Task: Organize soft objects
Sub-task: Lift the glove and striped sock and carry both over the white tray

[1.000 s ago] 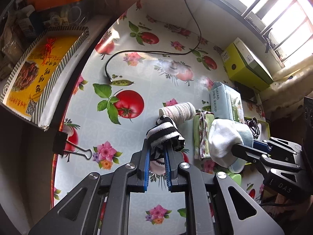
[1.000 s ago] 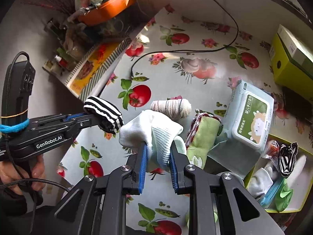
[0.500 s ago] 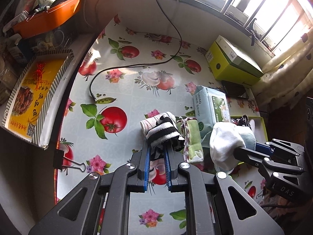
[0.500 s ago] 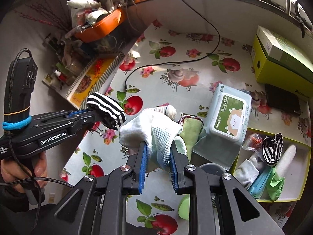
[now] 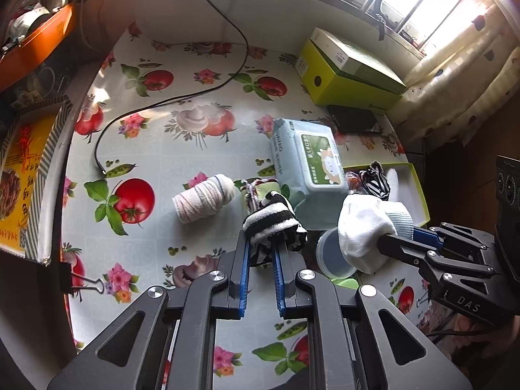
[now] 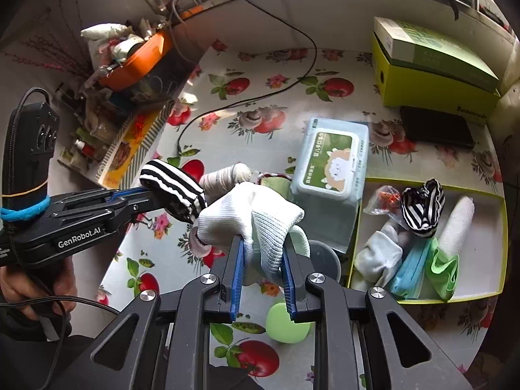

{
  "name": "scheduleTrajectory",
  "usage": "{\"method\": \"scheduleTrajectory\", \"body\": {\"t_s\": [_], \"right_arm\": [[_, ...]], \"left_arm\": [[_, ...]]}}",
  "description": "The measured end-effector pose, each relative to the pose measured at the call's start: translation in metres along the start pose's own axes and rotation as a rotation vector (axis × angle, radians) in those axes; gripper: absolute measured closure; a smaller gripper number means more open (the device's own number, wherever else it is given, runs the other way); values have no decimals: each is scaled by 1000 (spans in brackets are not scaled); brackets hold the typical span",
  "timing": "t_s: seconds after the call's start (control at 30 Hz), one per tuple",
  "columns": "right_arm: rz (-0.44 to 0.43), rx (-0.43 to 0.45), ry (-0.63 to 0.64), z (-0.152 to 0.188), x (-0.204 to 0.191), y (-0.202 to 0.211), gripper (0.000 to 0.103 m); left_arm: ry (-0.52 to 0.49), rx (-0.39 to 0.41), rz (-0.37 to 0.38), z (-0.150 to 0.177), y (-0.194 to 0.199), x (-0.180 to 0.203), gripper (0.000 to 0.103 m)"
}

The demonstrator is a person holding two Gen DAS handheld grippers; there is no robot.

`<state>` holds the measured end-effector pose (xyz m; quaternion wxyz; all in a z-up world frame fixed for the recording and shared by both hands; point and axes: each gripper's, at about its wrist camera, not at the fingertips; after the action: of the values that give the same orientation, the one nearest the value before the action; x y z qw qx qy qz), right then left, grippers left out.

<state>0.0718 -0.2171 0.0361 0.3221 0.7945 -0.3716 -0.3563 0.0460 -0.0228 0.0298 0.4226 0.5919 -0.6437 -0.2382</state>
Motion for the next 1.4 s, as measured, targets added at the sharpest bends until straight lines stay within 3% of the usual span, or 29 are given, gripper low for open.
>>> {"method": "scheduleTrajectory", "body": {"t_s": [0.57, 1.07, 1.4], "right_arm": [[114, 76, -216, 24, 96, 39, 83], [222, 134, -377, 42, 186, 58, 83], [297, 99, -462, 53, 248, 44, 83]], "left_arm": [[-154, -75, 93, -13, -34, 76, 89], [-255, -111, 131, -19, -56, 129, 89], [-299, -118, 154, -28, -68, 158, 89]]}}
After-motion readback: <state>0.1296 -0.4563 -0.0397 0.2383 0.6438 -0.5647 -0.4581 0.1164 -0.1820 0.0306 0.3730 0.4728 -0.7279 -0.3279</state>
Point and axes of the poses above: each gripper's, at about its wrist camera, not at the fingertips, and y roughly against the way its jaws point, x to its right, z to its underside, and after that the axes turned 12 degrees about x, right-handed
